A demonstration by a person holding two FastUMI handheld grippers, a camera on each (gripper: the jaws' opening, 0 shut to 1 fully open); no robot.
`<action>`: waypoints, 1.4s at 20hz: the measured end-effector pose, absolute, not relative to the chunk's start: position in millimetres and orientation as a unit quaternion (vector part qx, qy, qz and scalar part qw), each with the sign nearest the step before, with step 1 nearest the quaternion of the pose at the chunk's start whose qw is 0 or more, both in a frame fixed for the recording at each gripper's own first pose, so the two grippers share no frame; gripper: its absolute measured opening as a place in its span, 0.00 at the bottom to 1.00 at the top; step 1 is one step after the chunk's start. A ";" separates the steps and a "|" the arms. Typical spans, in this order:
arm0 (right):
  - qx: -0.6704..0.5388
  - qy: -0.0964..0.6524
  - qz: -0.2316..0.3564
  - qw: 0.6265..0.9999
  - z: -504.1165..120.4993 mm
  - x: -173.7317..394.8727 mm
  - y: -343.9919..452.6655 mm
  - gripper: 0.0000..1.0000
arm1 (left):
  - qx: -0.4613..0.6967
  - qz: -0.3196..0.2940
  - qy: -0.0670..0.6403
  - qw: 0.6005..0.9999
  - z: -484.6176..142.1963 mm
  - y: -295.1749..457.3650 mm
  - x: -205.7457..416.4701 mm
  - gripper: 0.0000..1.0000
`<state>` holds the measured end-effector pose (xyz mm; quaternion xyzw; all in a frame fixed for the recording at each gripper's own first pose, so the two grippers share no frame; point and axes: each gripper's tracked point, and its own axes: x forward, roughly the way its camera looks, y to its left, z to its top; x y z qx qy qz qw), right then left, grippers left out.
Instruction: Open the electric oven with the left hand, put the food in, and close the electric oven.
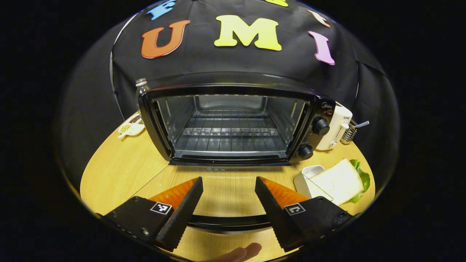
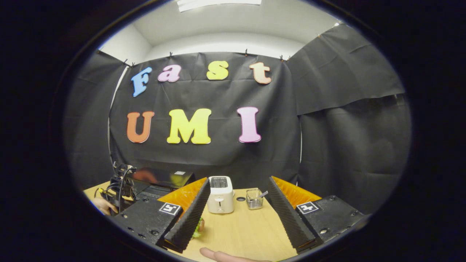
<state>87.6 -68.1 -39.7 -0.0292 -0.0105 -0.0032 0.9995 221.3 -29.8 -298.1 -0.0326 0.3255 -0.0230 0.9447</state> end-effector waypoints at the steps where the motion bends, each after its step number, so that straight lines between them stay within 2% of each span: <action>1: -0.030 -0.008 -0.001 1.000 -41.1 87.3 -65.9 1.00 | -0.031 -0.025 0.327 0.944 -299.9 -30.2 217.5 0.96; 3: -0.029 -0.004 0.003 1.000 -44.0 88.1 -62.5 1.00 | -0.025 -0.027 0.337 0.941 -305.3 -32.1 208.8 0.96; 8: -0.024 0.001 0.006 1.000 -47.4 88.6 -60.1 1.00 | -0.054 -0.045 0.416 0.907 -325.7 -45.8 177.5 0.96; 12: -0.027 0.003 0.012 1.000 -50.1 88.5 -55.7 1.00 | -0.061 -0.044 0.431 0.899 -325.4 -45.7 165.5 0.96; 19: -0.031 0.020 0.021 0.999 -65.1 89.1 -47.1 1.00 | -0.024 -0.056 0.414 0.908 -336.9 -46.3 157.1 0.96; 20: -0.031 0.024 0.024 0.999 -66.5 87.4 -44.3 1.00 | -0.018 -0.056 0.407 0.912 -337.9 -46.0 157.4 1.00; 23: -0.038 0.030 0.022 0.999 -70.6 90.7 -43.7 1.00 | -0.015 -0.063 0.385 0.921 -339.0 -45.5 159.4 0.96; 24: -0.039 0.033 0.021 0.998 -73.5 91.5 -43.7 0.90 | -0.016 -0.065 0.379 0.923 -336.1 -46.2 160.5 0.97; 25: -0.038 0.037 0.021 0.998 -75.3 92.5 -42.4 1.00 | -0.016 -0.066 0.368 0.927 -332.3 -45.6 161.3 0.97; 28: -0.031 0.052 0.027 0.998 -82.2 96.7 -38.5 1.00 | -0.008 -0.061 0.320 0.945 -312.7 -40.2 163.7 0.94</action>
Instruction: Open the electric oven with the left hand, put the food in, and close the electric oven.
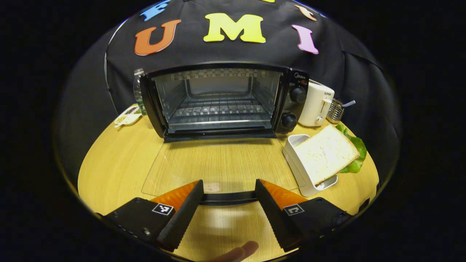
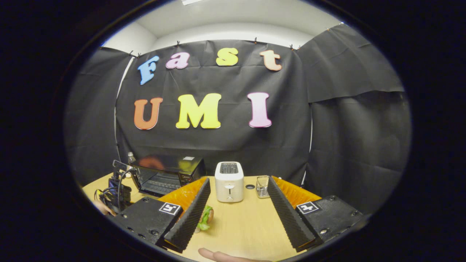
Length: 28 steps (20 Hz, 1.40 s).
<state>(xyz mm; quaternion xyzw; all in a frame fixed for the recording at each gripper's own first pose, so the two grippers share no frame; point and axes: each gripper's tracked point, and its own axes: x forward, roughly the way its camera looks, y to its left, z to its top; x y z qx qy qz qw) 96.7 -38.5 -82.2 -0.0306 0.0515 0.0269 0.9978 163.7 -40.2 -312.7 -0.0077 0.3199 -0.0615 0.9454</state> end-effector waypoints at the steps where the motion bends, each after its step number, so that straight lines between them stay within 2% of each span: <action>1: -0.029 0.060 0.033 0.997 -85.7 99.3 -34.4 1.00 | -0.006 -0.062 0.305 0.950 -304.6 -38.9 162.2 0.94; 2: -0.030 0.069 0.040 0.996 -90.1 102.5 -30.9 0.90 | -0.006 -0.064 0.290 0.955 -294.8 -39.1 159.9 0.93; 3: -0.030 0.081 0.045 0.995 -94.8 106.2 -28.2 1.00 | -0.005 -0.068 0.271 0.960 -282.5 -39.6 156.7 0.93; 4: -0.030 0.092 0.050 0.994 -100.2 110.0 -26.5 1.00 | -0.001 -0.071 0.250 0.966 -268.2 -40.0 153.4 0.94; 5: -0.029 0.105 0.054 0.993 -104.6 114.5 -24.2 0.91 | 0.003 -0.071 0.227 0.971 -252.7 -39.9 150.2 0.93; 6: -0.029 0.116 0.058 0.991 -109.7 119.6 -22.5 0.91 | 0.006 -0.070 0.201 0.977 -235.7 -38.8 145.8 0.93; 7: -0.029 0.127 0.061 0.990 -114.7 124.8 -20.8 1.00 | 0.006 -0.068 0.176 0.982 -220.0 -37.4 140.6 0.93; 8: -0.031 0.138 0.068 0.988 -120.1 129.7 -17.5 0.91 | 0.003 -0.067 0.153 0.986 -203.1 -36.7 135.0 0.93; 9: -0.034 0.151 0.076 0.985 -126.1 135.6 -14.0 1.00 | -0.002 -0.063 0.132 0.989 -188.6 -34.6 128.4 0.93; 10: -0.037 0.169 0.082 0.981 -135.4 140.2 -13.0 0.90 | -0.005 -0.060 0.111 0.992 -172.0 -31.6 122.9 0.93; 11: -0.037 0.188 0.095 0.977 -143.8 145.2 -8.4 0.90 | -0.009 -0.054 0.088 0.995 -156.0 -28.0 116.4 0.93; 12: -0.037 0.208 0.107 0.972 -153.1 148.7 -2.5 1.00 | -0.012 -0.048 0.063 0.997 -139.1 -24.2 110.3 0.93; 14: -0.040 0.248 0.134 0.959 -171.0 156.9 6.6 1.00 | -0.013 -0.041 0.017 0.999 -111.0 -18.1 97.1 0.93; 15: -0.039 0.267 0.149 0.951 -179.4 161.2 12.3 0.91 | -0.013 -0.038 -0.001 0.999 -100.3 -15.2 91.0 0.93; 17: -0.025 0.311 0.191 0.931 -194.8 164.8 30.6 0.91 | -0.009 -0.033 -0.030 0.999 -82.8 -10.8 76.3 0.93; 18: -0.012 0.332 0.210 0.919 -204.5 165.4 34.6 0.92 | -0.004 -0.029 -0.038 0.999 -77.5 -8.8 69.9 0.93; 19: 0.004 0.354 0.223 0.908 -212.6 170.0 38.6 1.00 | 0.000 -0.024 -0.045 0.999 -73.4 -5.6 64.0 0.93; 21: 0.036 0.397 0.244 0.884 -225.8 176.7 44.6 1.00 | 0.010 -0.014 -0.053 0.998 -68.5 -1.9 54.5 0.93; 22: 0.052 0.421 0.248 0.871 -233.8 178.5 46.6 0.88 | 0.014 -0.004 -0.051 0.999 -68.9 2.7 53.2 0.93; 28: 0.123 0.519 0.261 0.804 -276.4 199.9 54.1 0.85 | 0.016 0.008 -0.035 0.999 -74.2 2.5 55.0 0.93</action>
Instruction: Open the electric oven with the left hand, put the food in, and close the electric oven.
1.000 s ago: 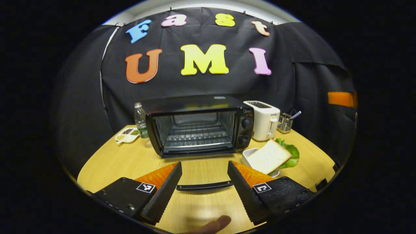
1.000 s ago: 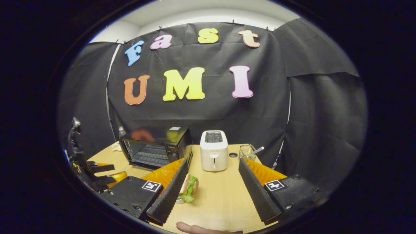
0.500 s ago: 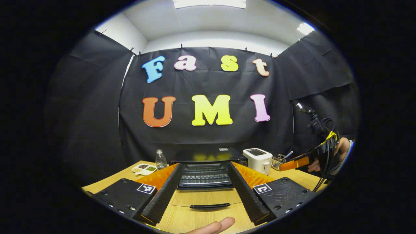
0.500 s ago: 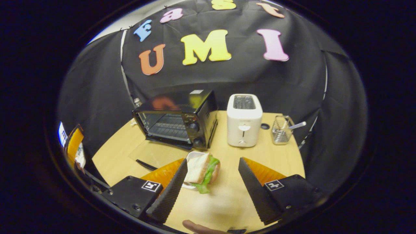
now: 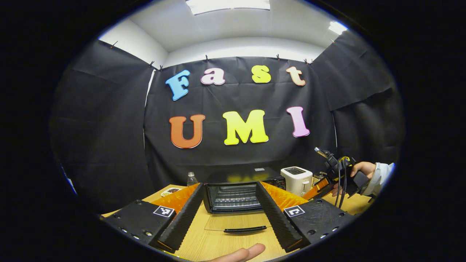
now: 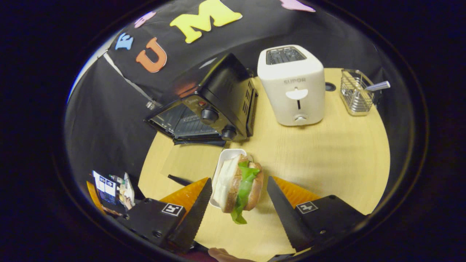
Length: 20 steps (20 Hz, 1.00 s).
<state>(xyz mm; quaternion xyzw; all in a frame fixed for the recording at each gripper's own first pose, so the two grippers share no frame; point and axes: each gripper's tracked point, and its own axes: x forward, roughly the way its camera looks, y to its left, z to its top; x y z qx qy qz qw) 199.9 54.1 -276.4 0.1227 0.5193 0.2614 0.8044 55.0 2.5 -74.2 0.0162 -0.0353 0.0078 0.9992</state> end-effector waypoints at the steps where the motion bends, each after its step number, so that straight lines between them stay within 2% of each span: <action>1: 0.134 0.536 0.270 0.789 -280.7 199.9 57.5 0.85 | 0.016 0.006 -0.031 0.999 -77.1 1.7 55.5 0.93; 2: 0.145 0.550 0.276 0.775 -284.5 200.8 60.2 0.94 | 0.013 0.001 -0.030 0.999 -77.0 -1.1 54.0 0.94; 3: 0.154 0.563 0.278 0.763 -289.1 204.0 61.5 0.93 | 0.008 -0.003 -0.030 1.000 -77.1 -4.4 53.5 0.94; 4: 0.163 0.577 0.277 0.751 -293.3 205.2 60.0 0.87 | 0.003 -0.005 -0.030 1.000 -76.3 -4.4 52.3 0.94; 5: 0.176 0.593 0.274 0.736 -298.6 204.8 59.2 0.70 | 0.000 -0.005 -0.030 1.000 -75.8 -2.9 50.3 0.93; 7: 0.210 0.610 0.286 0.709 -302.0 199.6 61.4 0.58 | -0.002 -0.004 -0.032 0.999 -73.2 -1.0 46.0 0.93; 10: 0.224 0.604 0.281 0.711 -300.3 199.4 61.0 0.44 | 0.004 -0.001 -0.042 0.999 -67.0 3.4 37.7 0.94; 11: 0.224 0.601 0.280 0.714 -297.7 197.9 61.1 0.43 | 0.005 -0.001 -0.043 0.999 -66.5 3.5 34.8 0.93; 12: 0.226 0.595 0.280 0.719 -292.8 194.8 61.4 0.33 | 0.002 -0.003 -0.042 0.999 -67.5 3.6 33.6 0.93; 13: 0.231 0.589 0.277 0.723 -285.9 192.2 60.9 0.42 | -0.002 -0.005 -0.041 0.999 -67.6 4.0 30.1 0.93; 20: 0.257 0.535 0.291 0.750 -239.3 154.3 61.2 0.42 | -0.021 -0.004 -0.032 0.999 -74.0 16.7 18.6 0.93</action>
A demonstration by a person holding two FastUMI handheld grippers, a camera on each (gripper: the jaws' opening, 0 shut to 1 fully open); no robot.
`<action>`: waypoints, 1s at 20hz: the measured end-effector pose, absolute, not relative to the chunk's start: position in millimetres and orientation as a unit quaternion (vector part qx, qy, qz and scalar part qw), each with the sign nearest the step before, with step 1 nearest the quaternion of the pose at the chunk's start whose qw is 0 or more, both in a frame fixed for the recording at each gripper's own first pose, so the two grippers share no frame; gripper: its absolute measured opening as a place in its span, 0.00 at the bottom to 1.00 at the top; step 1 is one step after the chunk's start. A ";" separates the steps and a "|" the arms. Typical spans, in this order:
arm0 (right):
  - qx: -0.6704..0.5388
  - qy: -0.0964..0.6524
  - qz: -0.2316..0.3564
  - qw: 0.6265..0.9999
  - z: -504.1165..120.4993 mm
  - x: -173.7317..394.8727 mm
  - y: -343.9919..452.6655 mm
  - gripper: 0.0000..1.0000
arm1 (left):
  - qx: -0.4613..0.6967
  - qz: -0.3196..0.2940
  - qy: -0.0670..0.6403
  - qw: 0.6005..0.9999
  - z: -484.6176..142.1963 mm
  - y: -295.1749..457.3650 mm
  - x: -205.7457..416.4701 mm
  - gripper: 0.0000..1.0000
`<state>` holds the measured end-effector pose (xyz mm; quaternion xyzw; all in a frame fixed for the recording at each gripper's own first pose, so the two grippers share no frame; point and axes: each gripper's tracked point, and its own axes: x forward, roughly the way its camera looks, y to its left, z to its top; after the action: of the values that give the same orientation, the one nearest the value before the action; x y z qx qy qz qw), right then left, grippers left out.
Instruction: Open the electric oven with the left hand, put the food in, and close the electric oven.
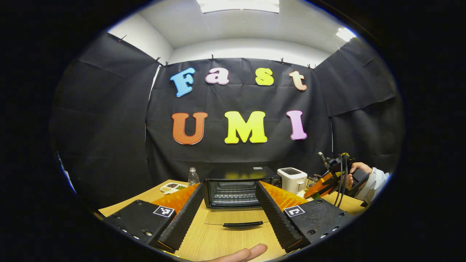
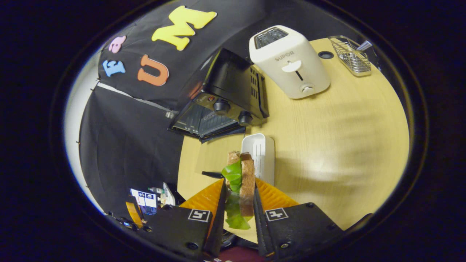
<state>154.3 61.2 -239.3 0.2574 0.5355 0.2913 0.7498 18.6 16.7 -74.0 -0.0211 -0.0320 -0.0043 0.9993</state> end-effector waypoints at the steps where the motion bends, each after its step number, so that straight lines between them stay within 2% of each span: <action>1: 0.269 0.526 0.298 0.750 -234.2 147.3 65.0 0.41 | -0.024 -0.007 -0.032 0.999 -74.0 17.3 17.2 0.93; 10: 0.353 0.396 0.304 0.791 -204.1 125.6 133.7 0.41 | -0.035 -0.015 -0.043 0.998 -65.7 35.3 2.7 0.94; 13: 0.384 0.355 0.318 0.791 -204.3 128.2 176.7 0.41 | -0.036 -0.011 -0.043 0.998 -66.3 45.5 -3.6 0.94; 19: 0.458 0.259 0.270 0.806 -217.4 161.2 242.7 0.41 | -0.036 -0.002 -0.047 0.998 -69.4 70.3 -17.3 0.93; 20: 0.457 0.250 0.263 0.812 -221.0 169.2 251.3 0.32 | -0.037 -0.003 -0.047 0.998 -71.0 72.5 -18.3 0.93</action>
<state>169.2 251.3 -221.0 0.4567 0.2501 0.2631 0.8122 -18.3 72.5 -71.0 -0.0374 -0.0471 -0.0029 0.9982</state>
